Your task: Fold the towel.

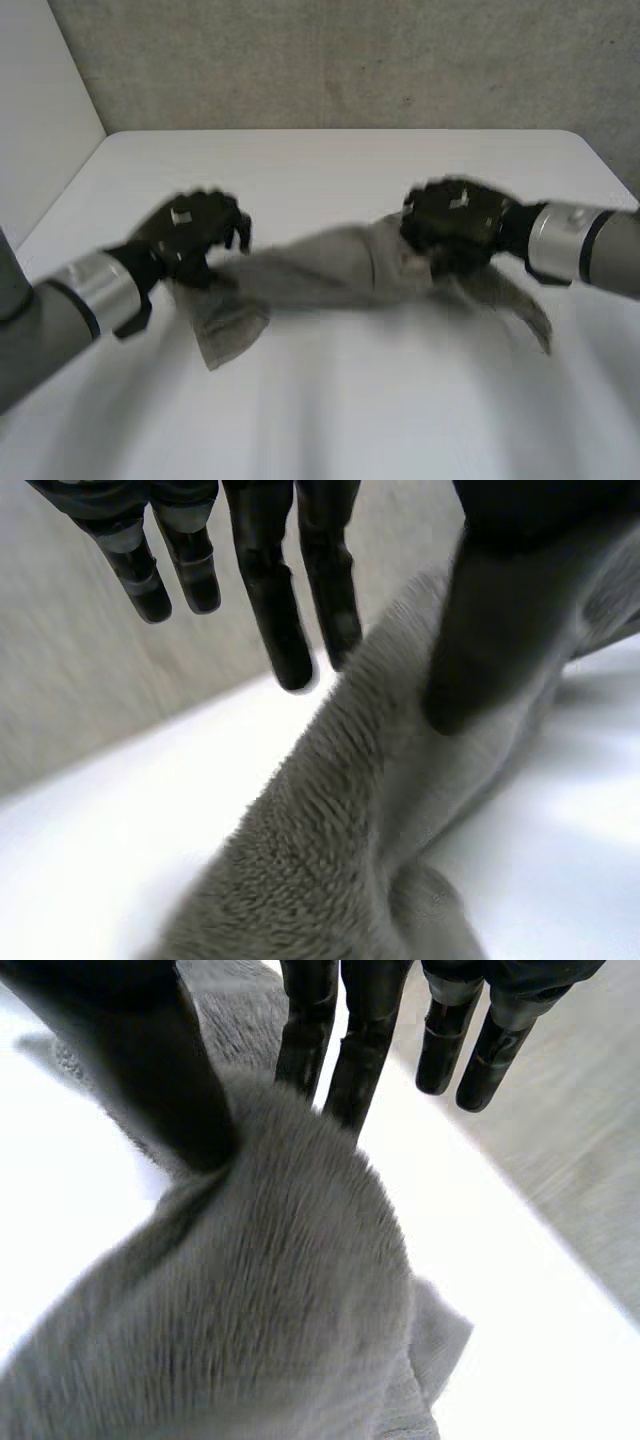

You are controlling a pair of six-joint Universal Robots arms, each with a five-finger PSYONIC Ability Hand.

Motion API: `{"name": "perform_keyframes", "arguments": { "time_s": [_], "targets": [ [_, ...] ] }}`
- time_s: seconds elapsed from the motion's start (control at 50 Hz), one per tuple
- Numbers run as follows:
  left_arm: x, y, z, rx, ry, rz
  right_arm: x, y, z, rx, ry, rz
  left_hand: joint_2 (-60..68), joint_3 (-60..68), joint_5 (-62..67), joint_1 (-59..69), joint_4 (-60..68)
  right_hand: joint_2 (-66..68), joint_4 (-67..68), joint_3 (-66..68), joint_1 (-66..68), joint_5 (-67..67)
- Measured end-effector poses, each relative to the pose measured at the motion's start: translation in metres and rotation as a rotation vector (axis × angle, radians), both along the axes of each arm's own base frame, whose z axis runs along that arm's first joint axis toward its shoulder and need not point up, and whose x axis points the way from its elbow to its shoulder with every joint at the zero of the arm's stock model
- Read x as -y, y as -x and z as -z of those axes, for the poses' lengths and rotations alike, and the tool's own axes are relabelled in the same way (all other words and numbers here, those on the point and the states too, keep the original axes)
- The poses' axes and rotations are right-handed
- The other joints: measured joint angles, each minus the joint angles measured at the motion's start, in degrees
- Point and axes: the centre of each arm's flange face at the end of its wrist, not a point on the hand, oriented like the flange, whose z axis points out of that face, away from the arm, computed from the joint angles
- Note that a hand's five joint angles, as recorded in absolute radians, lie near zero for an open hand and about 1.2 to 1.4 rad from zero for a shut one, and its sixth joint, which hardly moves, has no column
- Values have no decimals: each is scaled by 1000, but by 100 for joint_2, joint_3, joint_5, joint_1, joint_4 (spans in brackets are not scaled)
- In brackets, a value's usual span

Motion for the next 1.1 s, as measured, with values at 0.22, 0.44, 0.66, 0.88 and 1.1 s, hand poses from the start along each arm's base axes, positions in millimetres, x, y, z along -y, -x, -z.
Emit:
{"name": "perform_keyframes", "arguments": {
  "time_s": [0.22, 0.44, 0.66, 0.88, 1.1],
  "targets": [
    [-10, 6, 43, 43, -150, 30, -11, 1, 29, -80, -197, -22, -1567, 0, -1772, -1391, 0, -4669, 0, 0, -4792, -4119],
    [27, 15, 3, -3, 14, 23, -26, 14, 8, 196, -265, 201, -1572, 0, -1777, -1391, 0, -4909, 0, 0, -4849, -4119],
    [45, 38, 19, 52, -35, 135, -44, 41, 52, 350, -352, 422, -1572, 0, -1732, -1391, 0, -4909, 0, 0, -4849, -4119],
    [41, 51, 56, 247, -52, 309, -75, 53, 92, 294, -396, 480, -1572, 0, -1747, -1391, 0, -4882, 0, 0, -4825, -4119],
    [37, 64, 79, 275, -73, 362, -88, 52, 111, 236, -338, 473, -1572, 0, -1767, -1392, 0, -4151, 0, 0, -4101, -4038]
  ]
}}
